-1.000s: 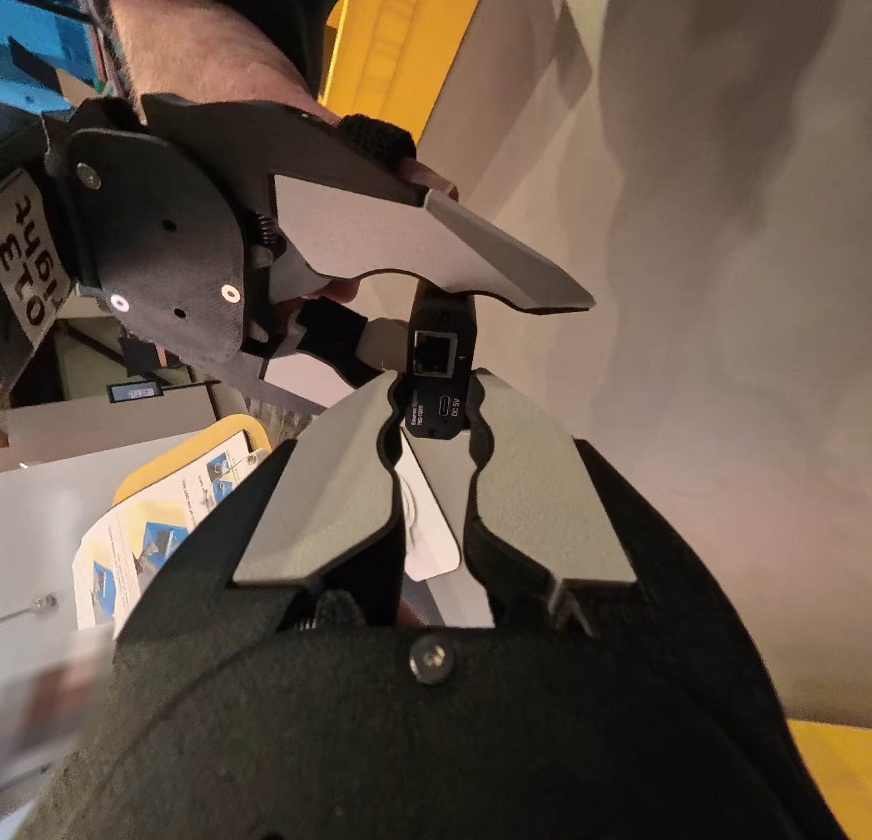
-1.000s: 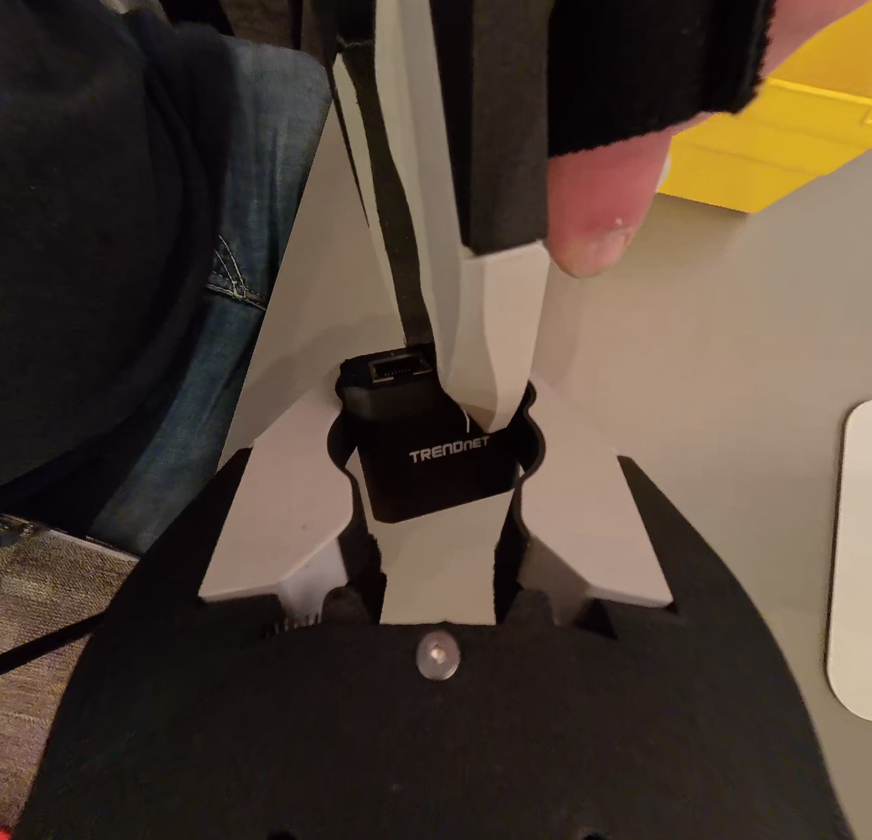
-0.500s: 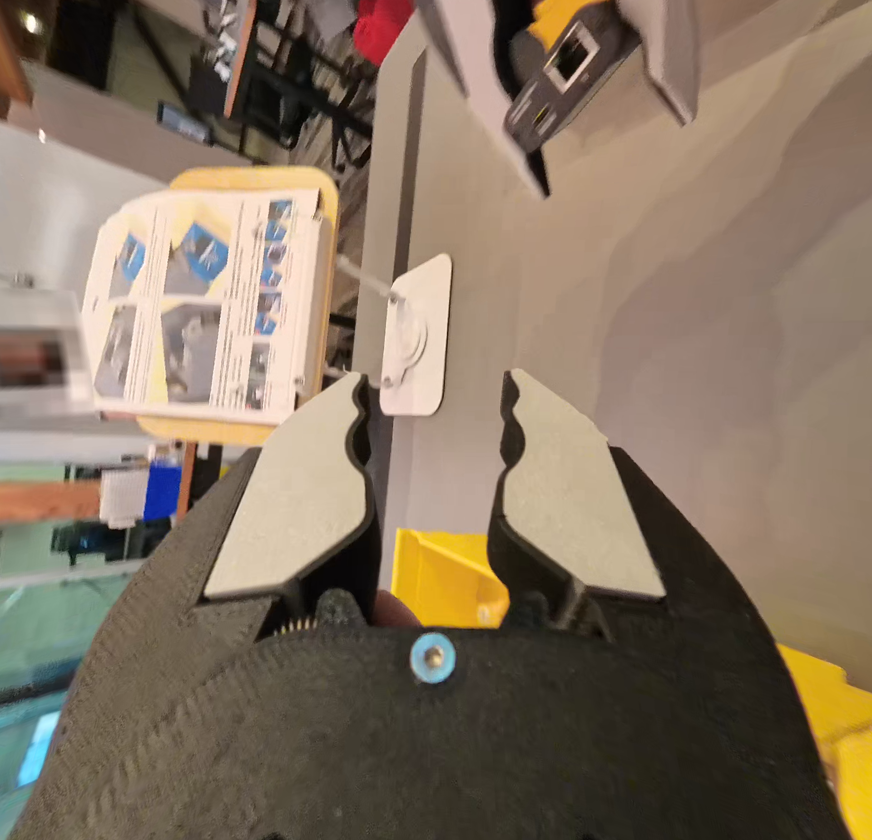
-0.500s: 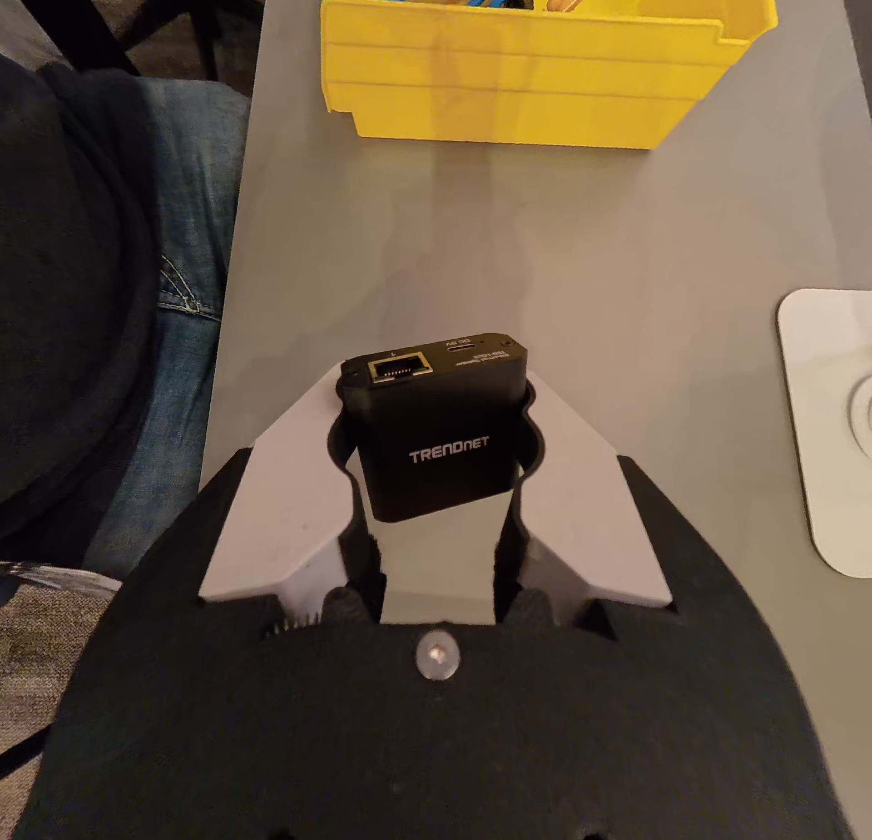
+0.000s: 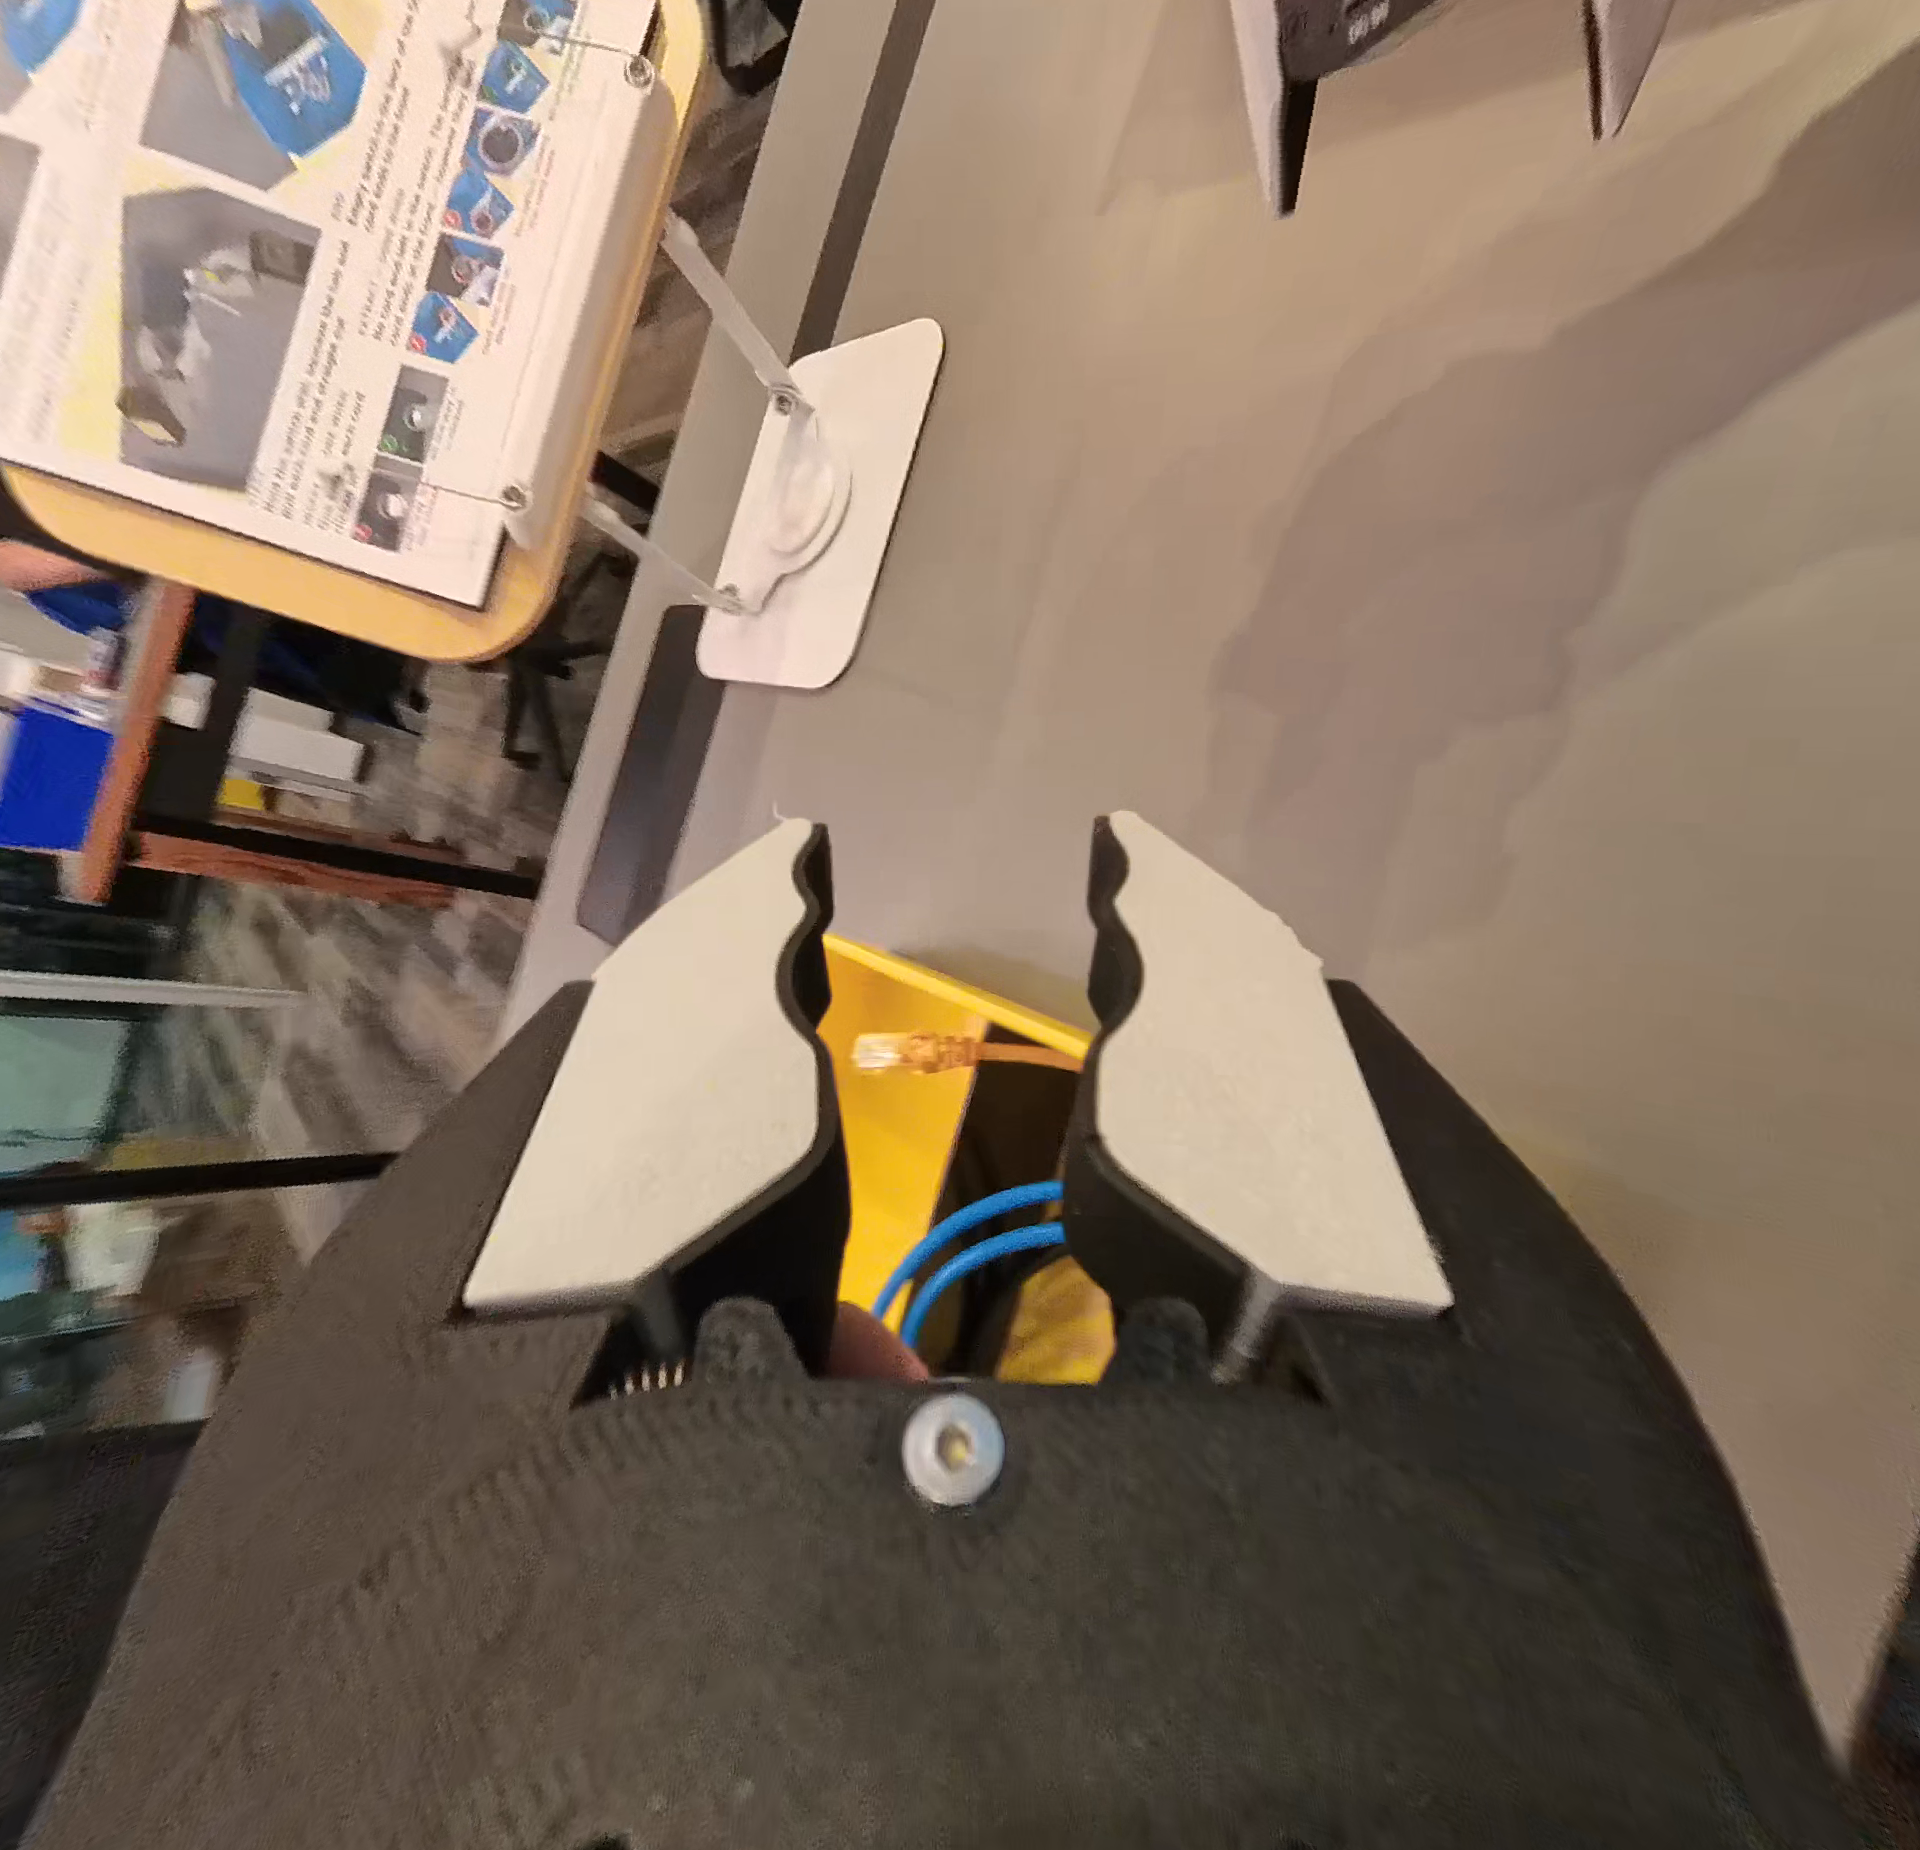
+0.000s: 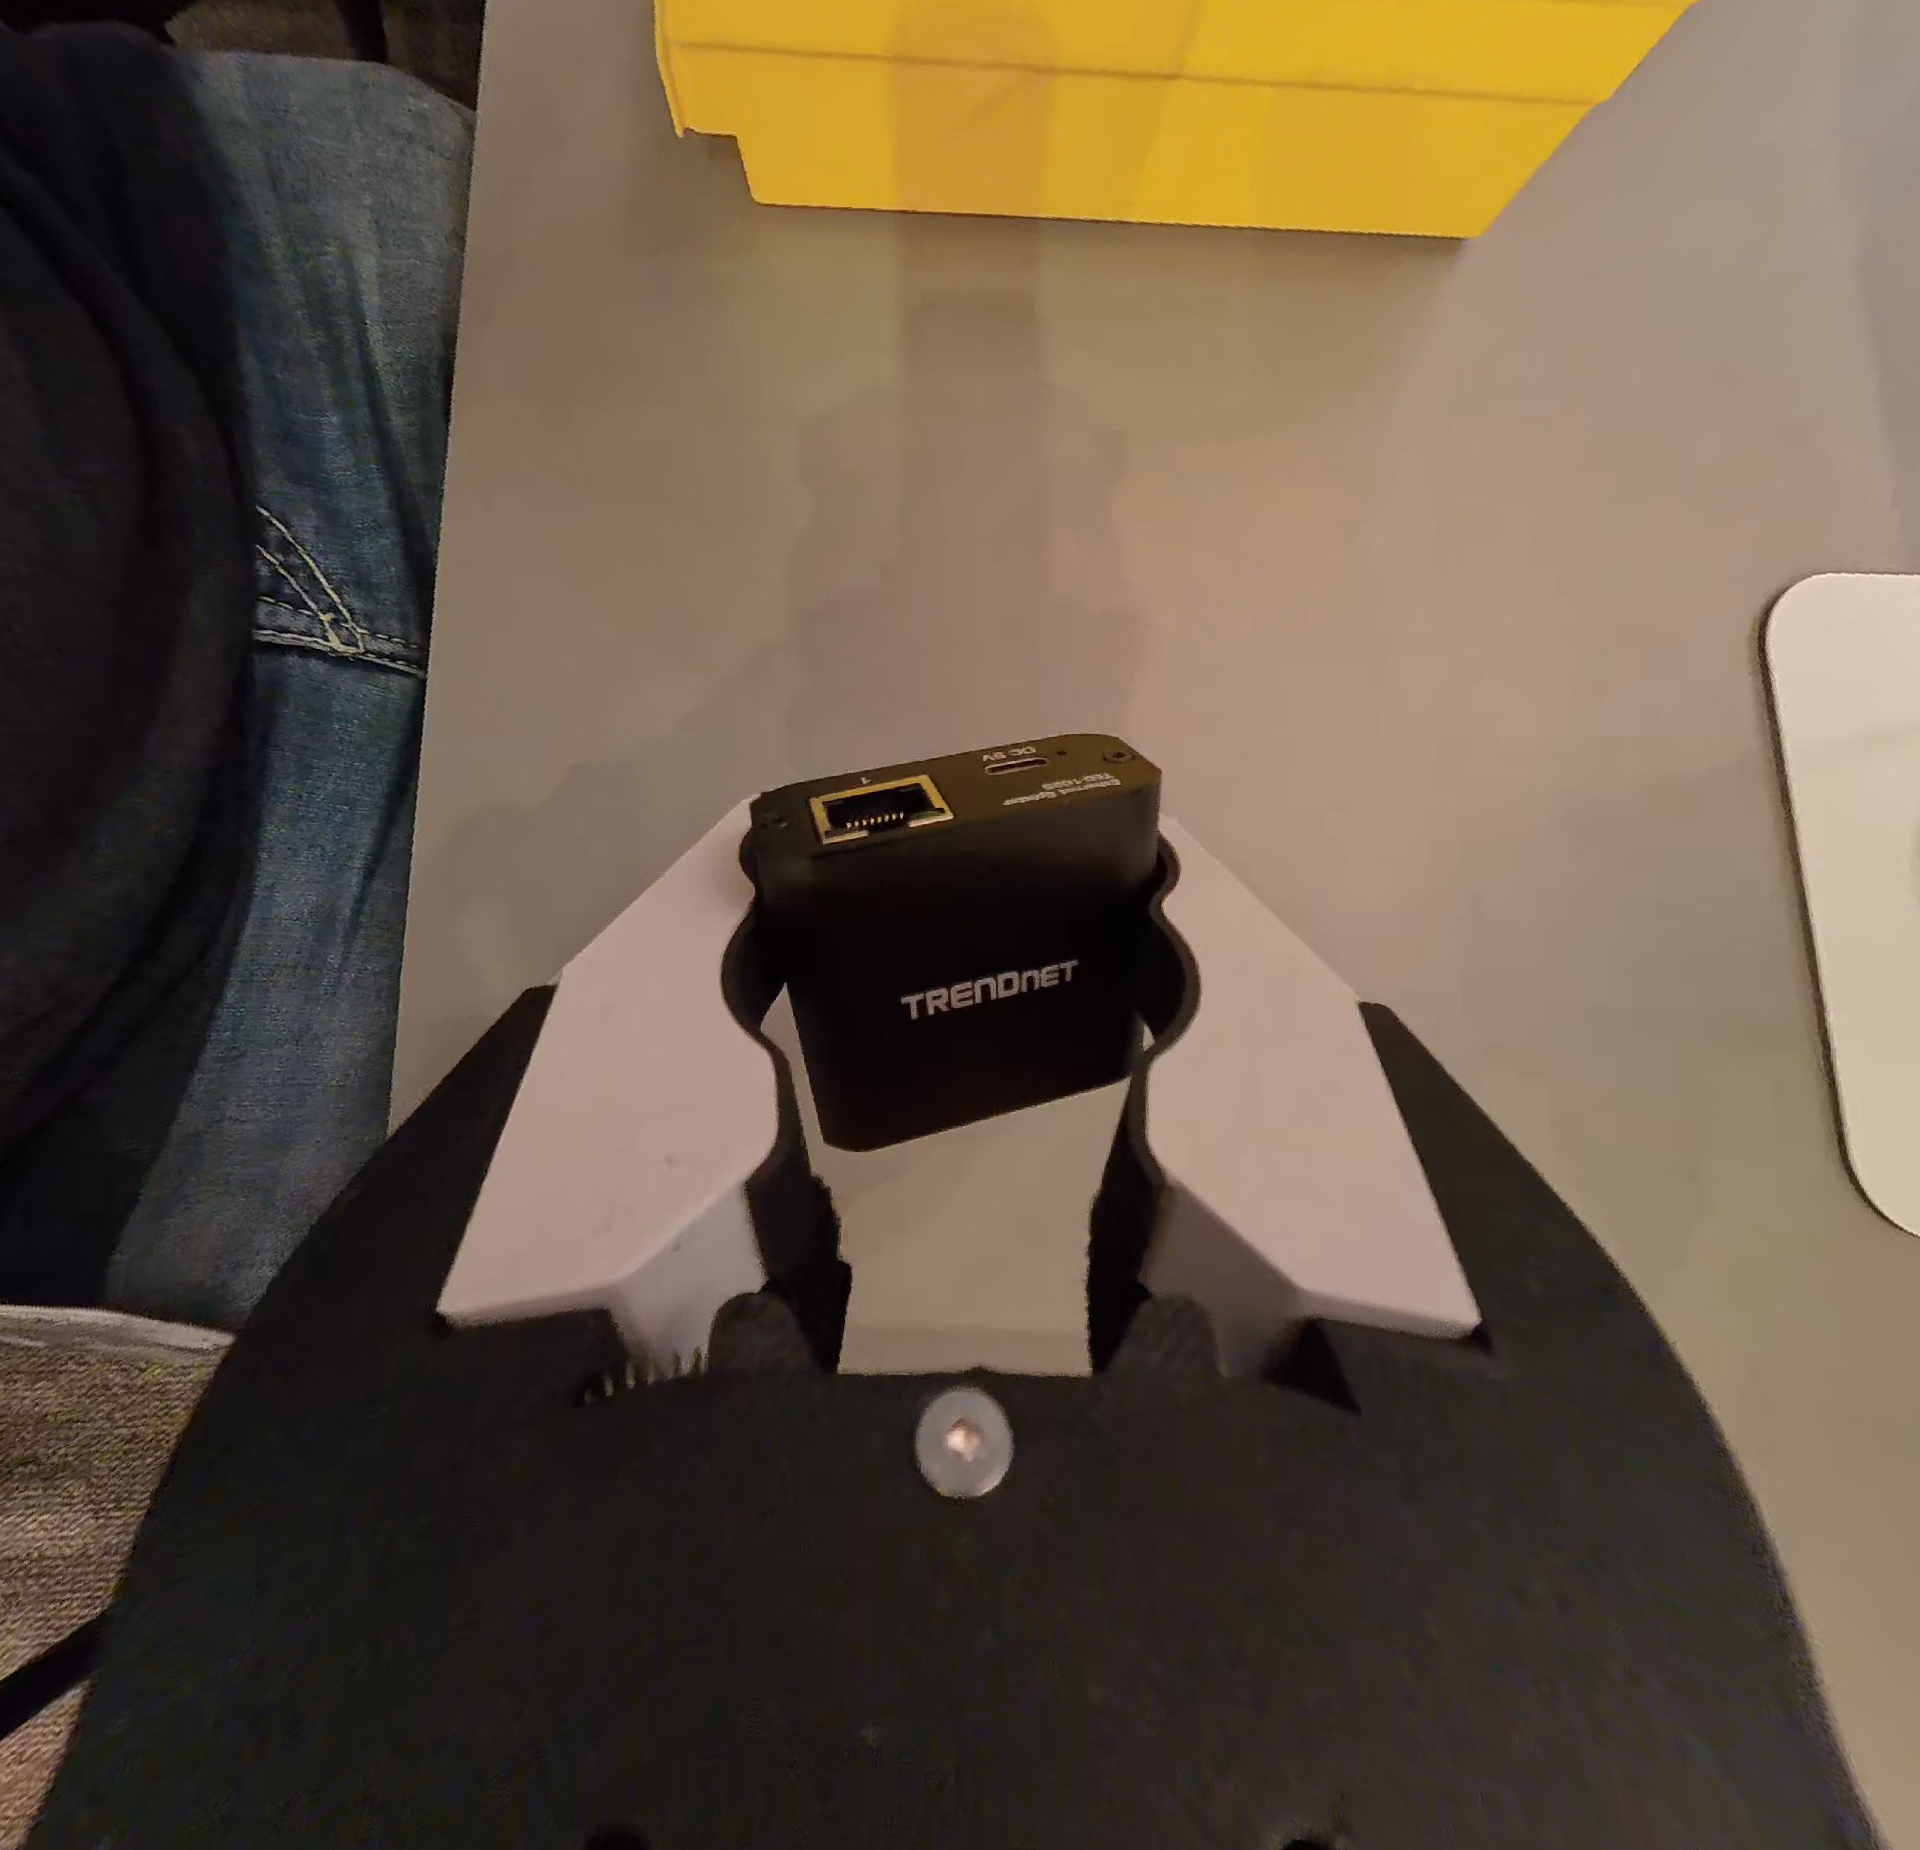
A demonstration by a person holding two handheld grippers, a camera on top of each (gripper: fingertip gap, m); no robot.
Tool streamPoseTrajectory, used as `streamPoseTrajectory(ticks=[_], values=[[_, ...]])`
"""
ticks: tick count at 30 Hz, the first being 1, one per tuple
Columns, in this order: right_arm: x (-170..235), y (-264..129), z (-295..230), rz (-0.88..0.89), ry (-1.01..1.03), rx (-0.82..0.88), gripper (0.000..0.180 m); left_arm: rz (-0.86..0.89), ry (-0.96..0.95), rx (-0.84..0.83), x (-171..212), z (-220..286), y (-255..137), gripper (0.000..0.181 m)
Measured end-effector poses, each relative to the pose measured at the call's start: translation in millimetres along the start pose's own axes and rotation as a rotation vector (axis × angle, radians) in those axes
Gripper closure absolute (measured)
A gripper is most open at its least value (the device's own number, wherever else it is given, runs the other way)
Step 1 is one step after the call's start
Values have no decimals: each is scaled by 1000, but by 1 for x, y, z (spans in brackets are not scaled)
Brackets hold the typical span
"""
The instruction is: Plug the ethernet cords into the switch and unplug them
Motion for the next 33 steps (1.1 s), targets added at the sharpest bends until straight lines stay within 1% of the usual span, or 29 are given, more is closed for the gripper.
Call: streamPoseTrajectory(ticks=[1,2,3,4,5,6,7,8,9,10,11,13,14,15,16,17,18,20,22,24,26,28,30,33], values=[[-1,1,0,-6,-10,15,113,15,-59,42,-1,0,1,134],[-3,2,-1,-12,-23,28,113,37,-123,100,-5,3,3,133],[-5,4,-2,-20,-39,46,113,98,-185,137,-15,6,7,134],[-8,5,-2,-29,-59,70,113,180,-266,168,-28,10,13,139],[-11,7,-3,-39,-83,92,113,229,-348,241,-40,18,23,136],[-14,8,-5,-48,-109,118,113,234,-415,310,-50,27,36,128],[-17,10,-6,-56,-141,155,113,238,-485,325,-57,31,49,125],[-20,11,-7,-65,-176,191,113,277,-572,355,-64,36,61,120],[-23,12,-10,-72,-215,226,113,313,-680,417,-69,41,73,110],[-25,13,-13,-81,-256,266,113,340,-797,463,-72,44,84,105],[-27,13,-16,-89,-291,301,113,374,-893,515,-75,48,93,105],[-33,15,-23,-92,-363,365,113,384,-995,610,-79,61,109,102],[-35,16,-26,-100,-398,404,113,415,-1027,631,-81,64,113,107],[-36,17,-30,-108,-434,427,113,424,-1051,665,-83,67,116,115],[-39,18,-34,-100,-462,447,113,430,-1063,688,-84,70,120,126],[-42,20,-37,-98,-482,472,113,475,-1071,712,-86,72,120,143],[-41,21,-37,-112,-505,503,113,493,-1104,711,-85,72,121,147],[-42,20,-38,-79,-531,524,112,517,-1115,728,-83,72,121,149],[-43,14,-38,4,-493,497,115,521,-1108,733,-81,69,117,154],[-45,4,-36,114,-397,427,114,581,-1106,808,-80,66,112,157],[-46,-5,-37,258,-319,308,112,617,-1108,923,-80,65,106,157],[-45,-6,-37,344,-268,258,111,654,-1087,948,-80,64,103,156],[-47,-8,-40,458,-257,247,111,705,-1100,991,-80,65,100,157],[-50,-8,-45,533,-294,284,112,767,-1157,1042,-75,67,100,157]])
Point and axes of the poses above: each gripper's, where its closed fingertips meet, y out along the fingers, x out of its underside, z = x × y across the jaws, the point moved 7 cm from there along -y, back along the fingers, and after that the axes turned 7 degrees about x, right-handed, at the moved point
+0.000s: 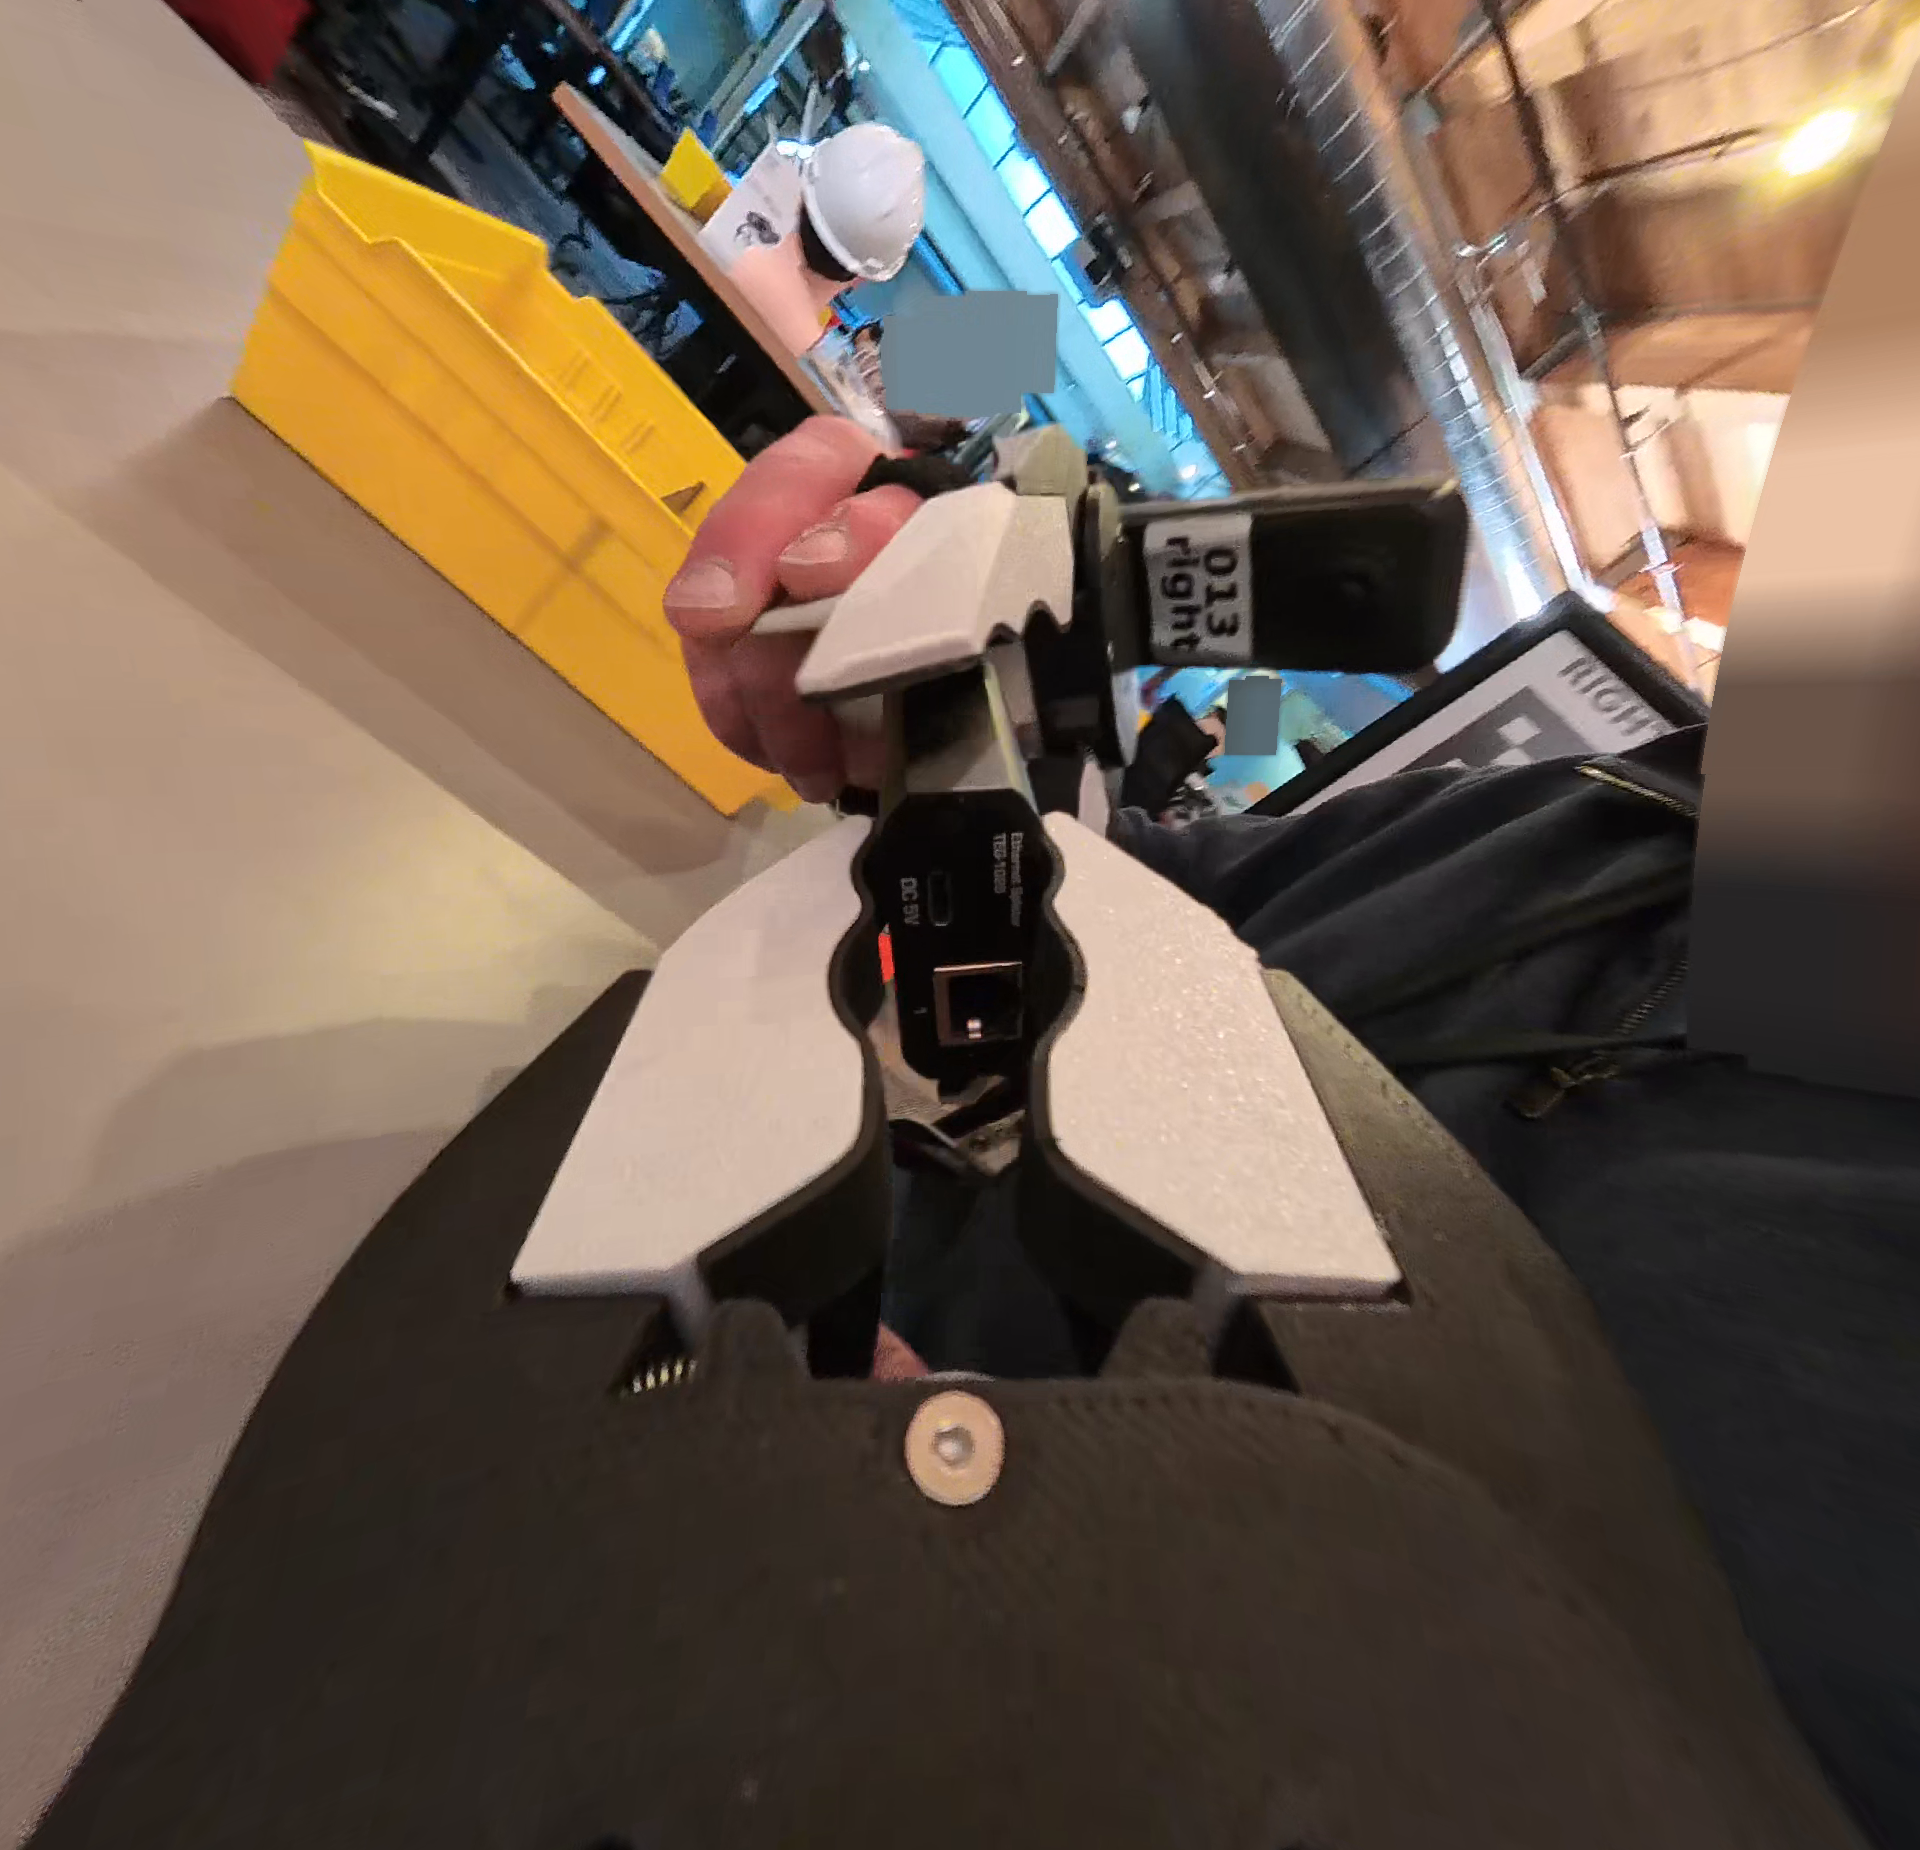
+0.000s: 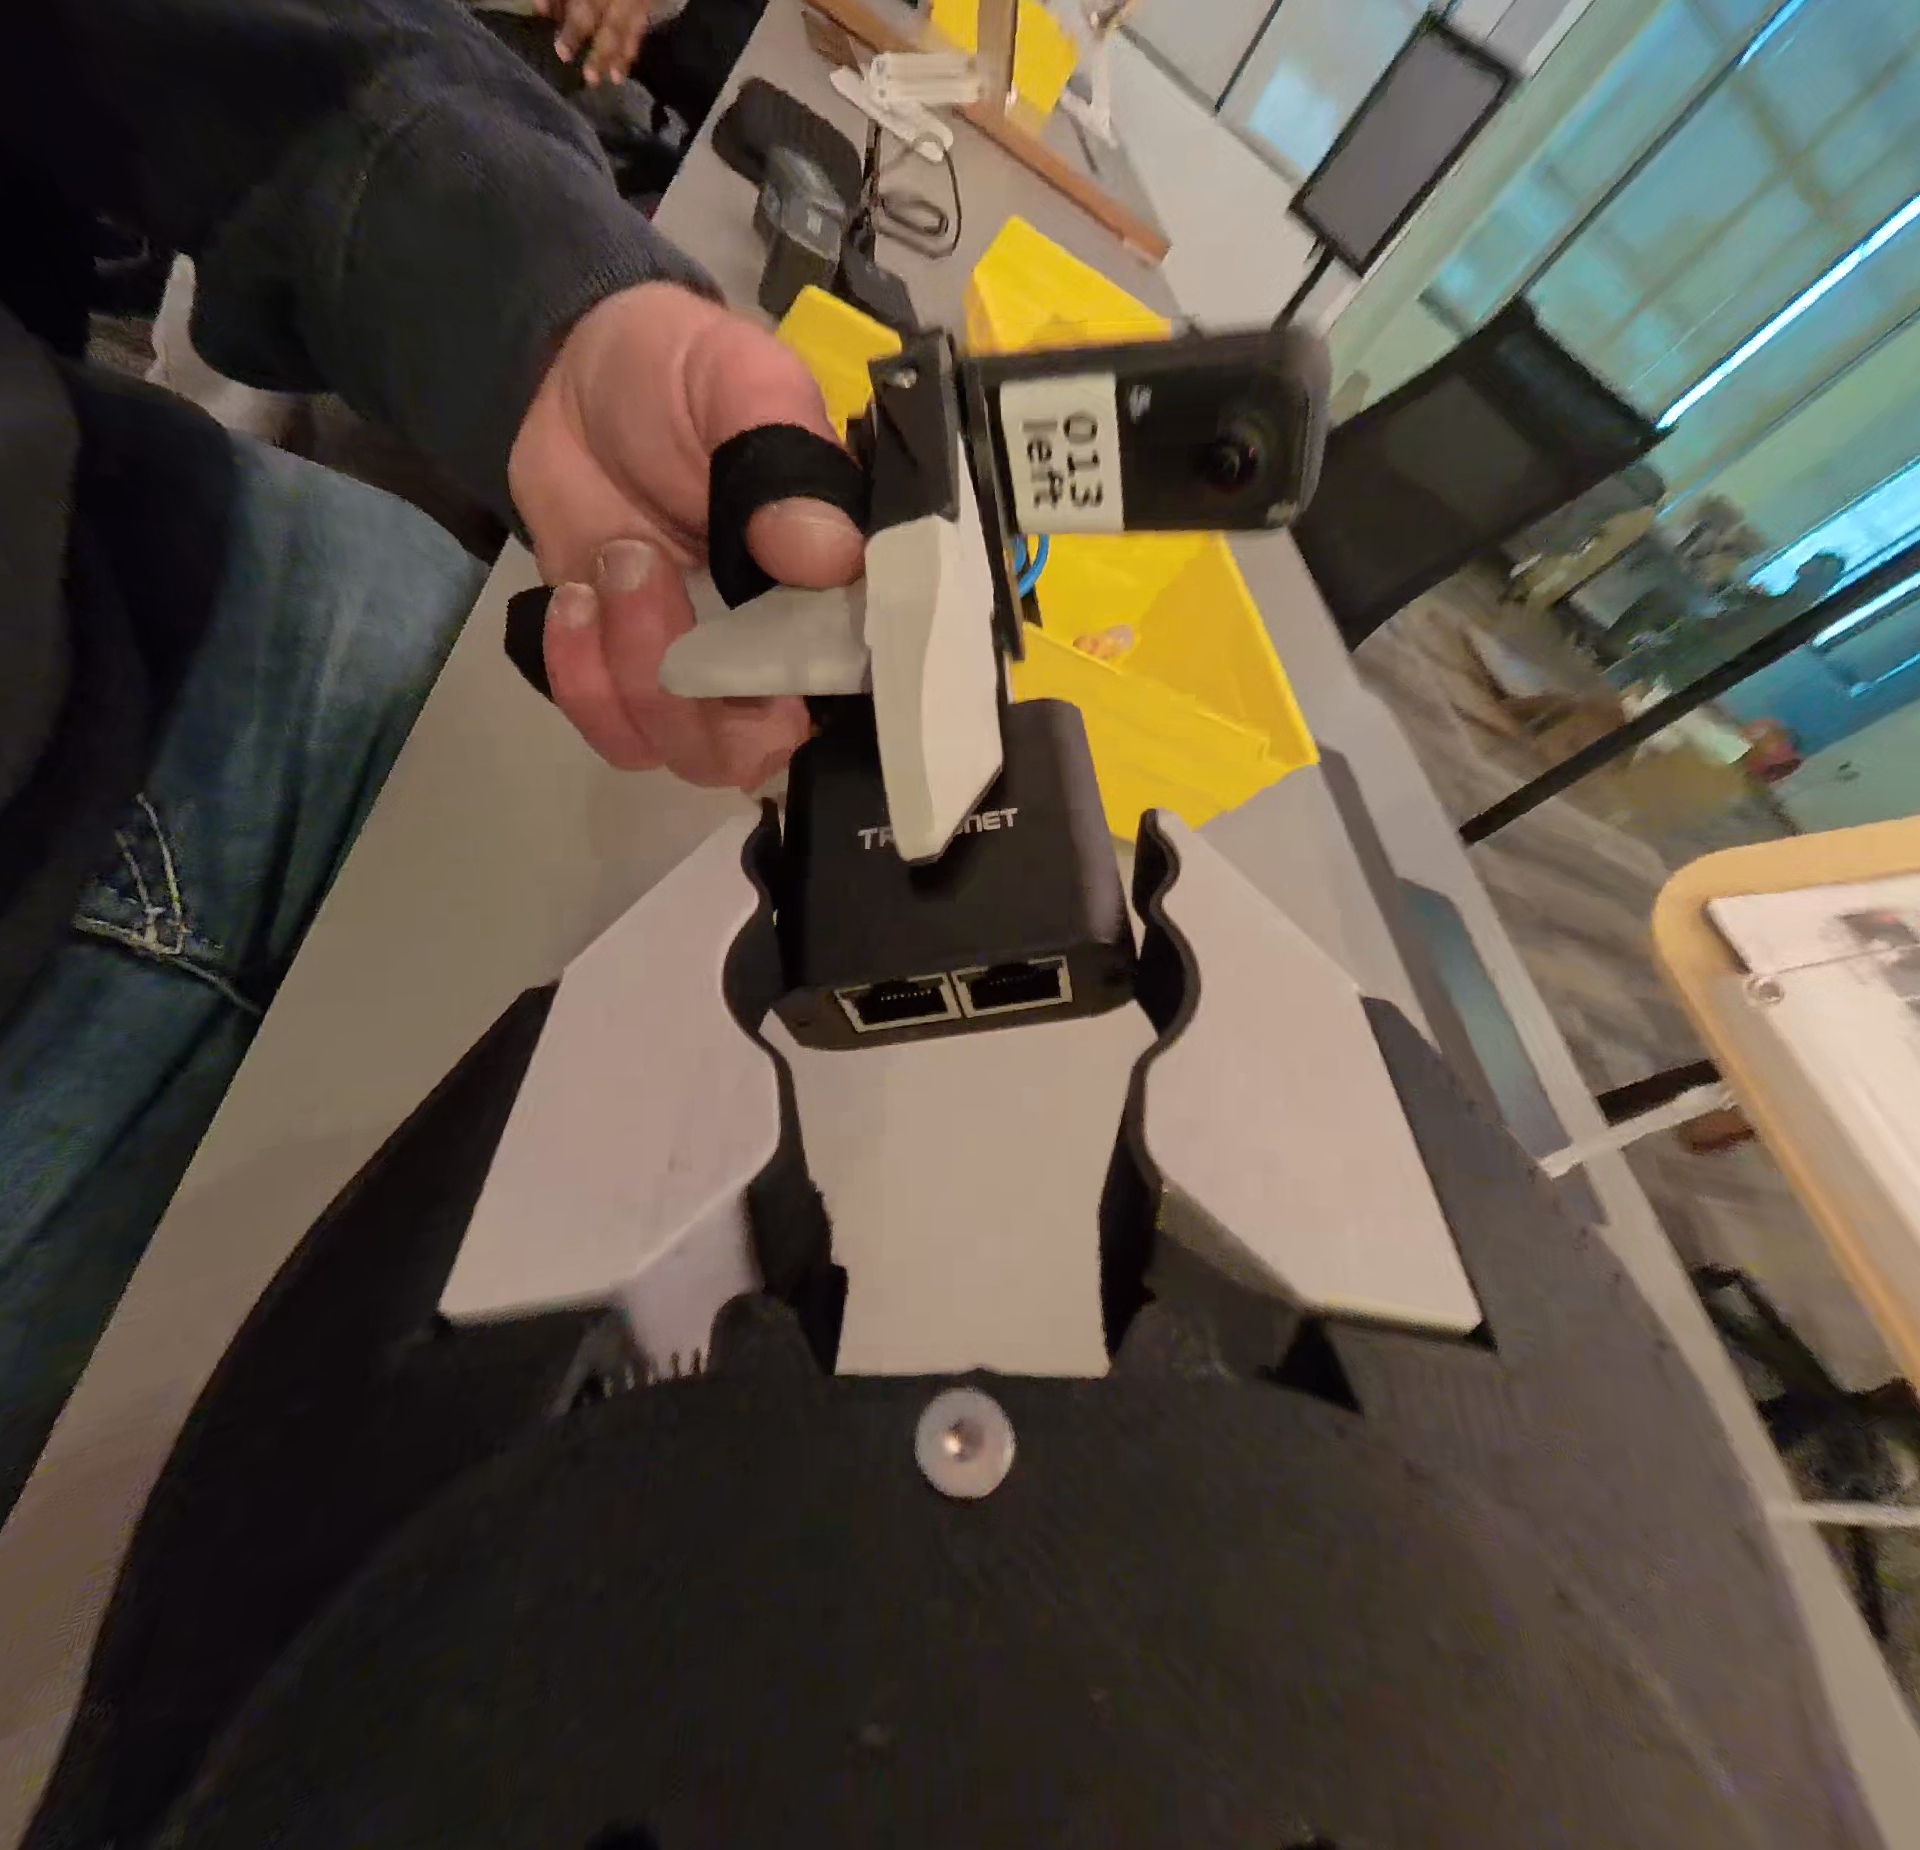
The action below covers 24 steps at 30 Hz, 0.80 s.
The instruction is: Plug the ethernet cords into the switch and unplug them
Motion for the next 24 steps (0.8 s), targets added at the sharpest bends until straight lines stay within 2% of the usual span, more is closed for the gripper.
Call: streamPoseTrajectory(ticks=[6,11,16,24], values=[[-7,-1,-9,68,-83,-44,112,21,-74,93,10,0,-4,157],[-3,1,-9,32,-90,-70,100,16,-98,124,9,2,-7,157],[-2,10,-14,19,-99,-56,107,18,-105,137,12,2,-2,157],[-3,11,-19,54,-60,-68,107,40,-141,175,17,2,-4,157]])
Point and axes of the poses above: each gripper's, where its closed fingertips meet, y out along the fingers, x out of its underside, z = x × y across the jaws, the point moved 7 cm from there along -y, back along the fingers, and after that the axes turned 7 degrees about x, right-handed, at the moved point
